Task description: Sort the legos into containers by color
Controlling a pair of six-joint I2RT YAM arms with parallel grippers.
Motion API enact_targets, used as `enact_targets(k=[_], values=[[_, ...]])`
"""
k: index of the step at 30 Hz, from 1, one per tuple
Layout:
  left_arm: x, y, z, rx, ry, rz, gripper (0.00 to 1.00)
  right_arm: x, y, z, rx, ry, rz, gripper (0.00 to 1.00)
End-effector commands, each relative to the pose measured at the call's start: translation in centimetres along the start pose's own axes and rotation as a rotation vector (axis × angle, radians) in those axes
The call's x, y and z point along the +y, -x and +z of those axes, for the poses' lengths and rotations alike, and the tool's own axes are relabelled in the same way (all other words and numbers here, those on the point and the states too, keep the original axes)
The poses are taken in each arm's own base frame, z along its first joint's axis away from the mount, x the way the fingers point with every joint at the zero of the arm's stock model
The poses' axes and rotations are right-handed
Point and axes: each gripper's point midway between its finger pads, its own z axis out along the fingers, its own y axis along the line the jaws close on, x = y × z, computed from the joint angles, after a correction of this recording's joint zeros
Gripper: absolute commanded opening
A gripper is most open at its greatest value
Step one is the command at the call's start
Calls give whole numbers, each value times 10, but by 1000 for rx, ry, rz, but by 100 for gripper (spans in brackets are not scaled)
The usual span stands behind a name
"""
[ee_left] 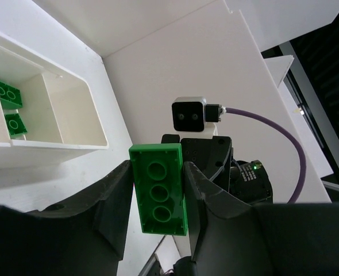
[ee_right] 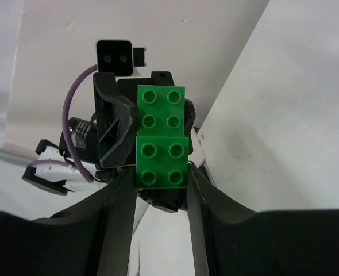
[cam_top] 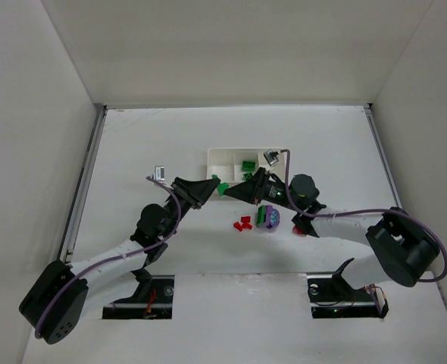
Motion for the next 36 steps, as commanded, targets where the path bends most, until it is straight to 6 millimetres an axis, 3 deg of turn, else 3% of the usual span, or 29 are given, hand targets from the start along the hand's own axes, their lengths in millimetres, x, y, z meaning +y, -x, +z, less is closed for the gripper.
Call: enact_targets(k=[1, 6, 16, 24, 32, 36], values=[[-49, 15, 5, -44, -157, 25, 27, 23, 7, 1, -21, 88, -27, 37], [-56, 14, -1, -32, -179, 31, 18, 22, 15, -3, -41, 82, -28, 37], [-27, 9, -23, 7, -74, 80, 16, 15, 45, -19, -99, 48, -64, 37], [-24, 11, -22, 18, -27, 161, 17, -42, 85, -24, -178, -192, -119, 37], [-29, 7, 0, 43, -22, 214, 18, -110, 130, -34, -262, -596, -308, 38], [-30, 5, 12, 53, -11, 246, 19, -126, 129, -24, -247, -701, -368, 39]])
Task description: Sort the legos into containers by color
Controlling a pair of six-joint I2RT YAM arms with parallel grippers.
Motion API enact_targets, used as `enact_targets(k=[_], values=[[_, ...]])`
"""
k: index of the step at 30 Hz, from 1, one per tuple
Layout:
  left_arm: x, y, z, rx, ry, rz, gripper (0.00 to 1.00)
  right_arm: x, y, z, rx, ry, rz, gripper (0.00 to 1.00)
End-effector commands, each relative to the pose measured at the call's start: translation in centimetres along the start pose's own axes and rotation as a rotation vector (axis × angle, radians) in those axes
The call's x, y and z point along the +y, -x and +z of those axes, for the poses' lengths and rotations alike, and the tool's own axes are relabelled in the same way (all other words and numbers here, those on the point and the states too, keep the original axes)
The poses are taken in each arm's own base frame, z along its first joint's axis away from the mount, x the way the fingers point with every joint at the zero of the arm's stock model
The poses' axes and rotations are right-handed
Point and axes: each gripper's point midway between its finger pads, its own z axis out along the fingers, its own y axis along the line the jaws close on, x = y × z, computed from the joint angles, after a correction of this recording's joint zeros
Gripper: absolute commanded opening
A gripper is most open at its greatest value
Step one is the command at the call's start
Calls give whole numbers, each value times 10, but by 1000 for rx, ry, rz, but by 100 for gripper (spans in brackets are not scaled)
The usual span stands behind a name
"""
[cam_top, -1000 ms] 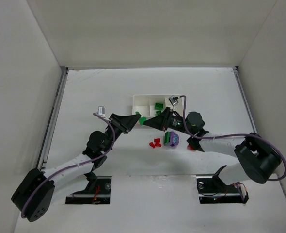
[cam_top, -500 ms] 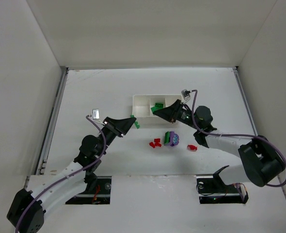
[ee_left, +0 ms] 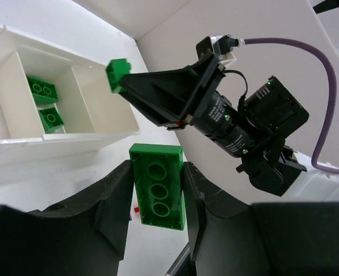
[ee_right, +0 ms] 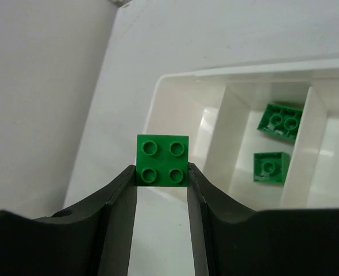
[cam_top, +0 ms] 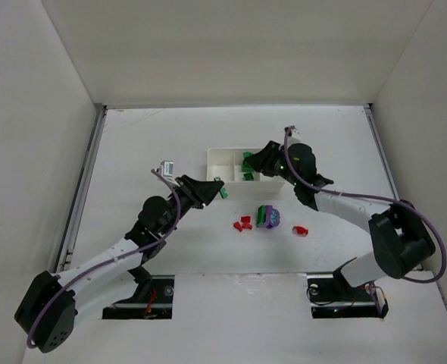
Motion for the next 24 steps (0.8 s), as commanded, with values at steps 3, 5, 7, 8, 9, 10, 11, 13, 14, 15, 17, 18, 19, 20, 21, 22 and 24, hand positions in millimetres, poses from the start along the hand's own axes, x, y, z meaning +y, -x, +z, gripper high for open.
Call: enact_targets(k=[3, 5, 7, 8, 9, 10, 11, 13, 14, 15, 17, 18, 19, 20, 21, 22, 24], values=[[-30, 17, 18, -40, -75, 64, 19, -15, 1, 19, -21, -145, -135, 44], [-29, 17, 22, -36, -69, 72, 19, -13, 3, 21, -22, -134, -126, 52], [-27, 16, 27, -32, -58, 80, 19, -10, 5, 23, -27, -132, -114, 59], [-26, 17, 30, -32, -55, 82, 19, -7, 7, 22, -31, -127, -110, 60], [-26, 17, 32, -32, -53, 84, 19, -5, 10, 19, -40, -120, -103, 61], [-25, 17, 35, -32, -47, 85, 19, -4, 12, 16, -49, -116, -96, 62], [-25, 18, 38, -35, -44, 89, 19, -2, 16, 12, -64, -111, -94, 62], [-22, 20, 46, -40, -33, 93, 19, -2, 21, 2, -89, -115, -85, 62], [-21, 20, 51, -42, -30, 97, 20, -3, 23, -5, -107, -121, -76, 61], [-20, 20, 56, -41, -24, 100, 20, -5, 25, -13, -126, -132, -66, 59], [-18, 17, 72, -29, -14, 123, 20, -11, 28, -33, -172, -156, -52, 55], [-17, 16, 77, -22, -8, 137, 20, -15, 28, -42, -190, -167, -51, 52], [-14, 15, 85, -15, 3, 160, 20, -18, 27, -51, -204, -177, -50, 51], [-11, 13, 92, -12, 14, 180, 20, -21, 25, -60, -215, -186, -49, 50], [-6, 11, 101, -7, 34, 203, 20, -25, 23, -68, -223, -192, -49, 49], [0, 10, 108, -2, 55, 221, 20, -29, 19, -76, -225, -201, -49, 49], [13, 8, 121, 8, 96, 253, 21, -38, 12, -90, -230, -224, -45, 49]])
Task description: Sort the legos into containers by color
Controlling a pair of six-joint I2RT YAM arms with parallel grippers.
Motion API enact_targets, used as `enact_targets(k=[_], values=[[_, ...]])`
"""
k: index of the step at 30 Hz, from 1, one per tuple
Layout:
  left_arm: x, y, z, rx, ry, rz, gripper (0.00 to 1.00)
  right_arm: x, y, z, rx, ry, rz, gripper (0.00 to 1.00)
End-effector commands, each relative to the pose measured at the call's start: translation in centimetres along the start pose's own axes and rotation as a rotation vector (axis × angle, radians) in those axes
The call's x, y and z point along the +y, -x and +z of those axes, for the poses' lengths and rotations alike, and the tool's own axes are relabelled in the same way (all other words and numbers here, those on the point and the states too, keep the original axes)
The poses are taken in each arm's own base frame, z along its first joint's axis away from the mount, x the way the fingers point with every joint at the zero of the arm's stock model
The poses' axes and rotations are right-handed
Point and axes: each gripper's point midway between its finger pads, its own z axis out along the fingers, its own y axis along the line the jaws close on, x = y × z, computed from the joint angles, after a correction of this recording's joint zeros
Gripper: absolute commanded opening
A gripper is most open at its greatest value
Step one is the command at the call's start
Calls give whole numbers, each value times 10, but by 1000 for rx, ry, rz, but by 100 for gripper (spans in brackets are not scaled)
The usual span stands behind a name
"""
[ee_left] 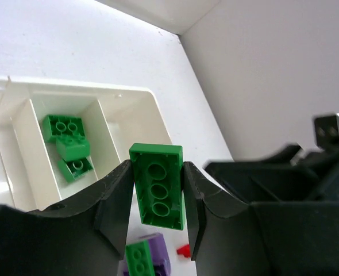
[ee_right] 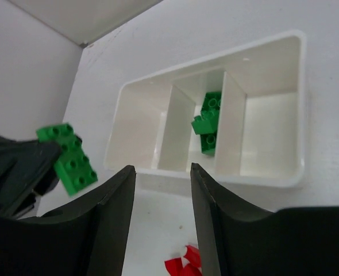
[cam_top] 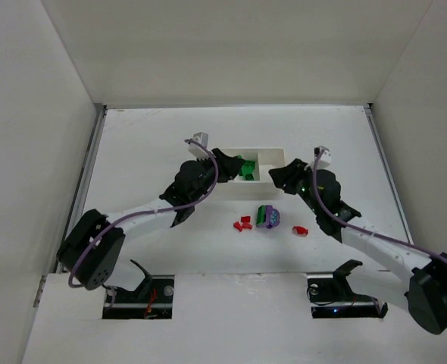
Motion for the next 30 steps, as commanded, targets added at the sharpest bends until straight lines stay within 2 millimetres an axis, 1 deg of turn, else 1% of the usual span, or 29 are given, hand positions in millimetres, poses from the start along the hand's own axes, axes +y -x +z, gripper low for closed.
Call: enact_targets(k=[1, 2, 4, 8, 11, 13, 15, 17, 20, 23, 25, 28, 30], values=[[-6, 20, 24, -56, 0, 94, 22, -23, -1, -18, -42, -74, 9, 49], [-2, 17, 31, -45, 13, 108, 23, -31, -4, -24, -42, -95, 7, 50], [6, 13, 45, -24, 40, 144, 23, -37, -13, -33, -26, -112, 0, 55], [21, 6, 65, 5, 96, 206, 24, -40, -23, -48, -16, -111, 5, 60], [24, 1, 75, 19, 106, 234, 25, -37, -30, -56, -6, -93, 12, 64], [27, 0, 80, 25, 122, 254, 28, -35, -33, -60, 7, -89, 9, 67], [32, 0, 83, 27, 144, 266, 35, -36, -41, -62, 33, -97, -9, 70], [33, 0, 84, 28, 154, 276, 42, -38, -49, -65, 65, -109, -26, 73], [32, 0, 83, 29, 154, 295, 45, -41, -63, -70, 125, -133, -57, 79], [32, 5, 80, 19, 159, 304, 50, -42, -75, -74, 178, -150, -80, 84], [31, 7, 77, 15, 160, 296, 51, -42, -82, -76, 203, -160, -93, 87], [19, 7, 66, 14, 136, 271, 51, -44, -92, -74, 238, -180, -108, 90], [11, 2, 52, 23, 120, 244, 50, -45, -99, -73, 259, -189, -110, 91]])
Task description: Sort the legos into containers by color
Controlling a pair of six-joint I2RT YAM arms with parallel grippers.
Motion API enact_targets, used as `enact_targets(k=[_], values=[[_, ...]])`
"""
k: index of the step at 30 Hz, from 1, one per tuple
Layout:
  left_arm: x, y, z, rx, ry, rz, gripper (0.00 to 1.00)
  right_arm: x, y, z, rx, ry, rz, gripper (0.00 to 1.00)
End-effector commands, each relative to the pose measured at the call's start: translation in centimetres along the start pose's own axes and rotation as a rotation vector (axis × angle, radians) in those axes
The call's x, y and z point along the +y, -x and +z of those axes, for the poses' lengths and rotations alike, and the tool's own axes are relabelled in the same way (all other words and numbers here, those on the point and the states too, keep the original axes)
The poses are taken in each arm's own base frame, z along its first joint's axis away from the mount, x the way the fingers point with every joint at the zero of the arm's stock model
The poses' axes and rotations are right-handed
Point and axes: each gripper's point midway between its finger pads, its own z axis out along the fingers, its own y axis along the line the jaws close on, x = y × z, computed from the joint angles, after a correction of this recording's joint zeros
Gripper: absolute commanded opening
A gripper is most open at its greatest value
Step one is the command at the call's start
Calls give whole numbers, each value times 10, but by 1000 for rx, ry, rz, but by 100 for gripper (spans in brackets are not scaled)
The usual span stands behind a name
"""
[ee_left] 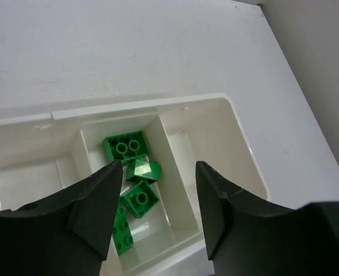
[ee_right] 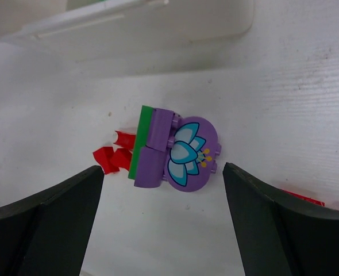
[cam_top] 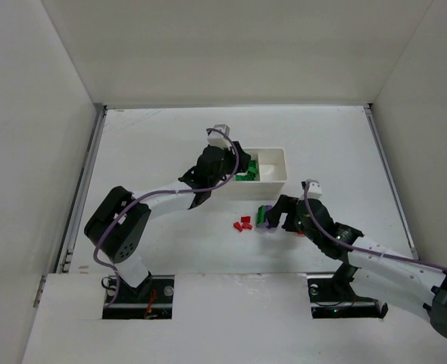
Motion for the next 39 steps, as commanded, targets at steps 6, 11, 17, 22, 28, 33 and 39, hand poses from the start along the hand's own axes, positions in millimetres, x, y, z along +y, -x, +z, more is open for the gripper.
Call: enact_targets(k=[6, 11, 17, 22, 28, 33, 39], values=[[-38, 1, -82, 20, -99, -121, 47, 15, -1, 9, 10, 10, 7, 93], [-33, -45, -125, 207, -78, -181, 44, 18, 14, -1, -50, 47, 52, 87], [-49, -107, -142, 402, -115, -228, 52, 3, 45, -15, -161, 52, 156, 72], [-67, -119, -131, 407, -196, -276, 56, -5, 40, -11, -136, 64, 176, 72], [-88, -124, -127, 412, -290, -293, 61, -7, 37, -8, -134, 70, 183, 79], [-98, -128, -125, 407, -301, -221, 61, -4, 34, -4, -118, 76, 175, 81], [-85, -135, -113, 397, -199, -94, 61, -6, 40, -7, -146, 81, 193, 84]])
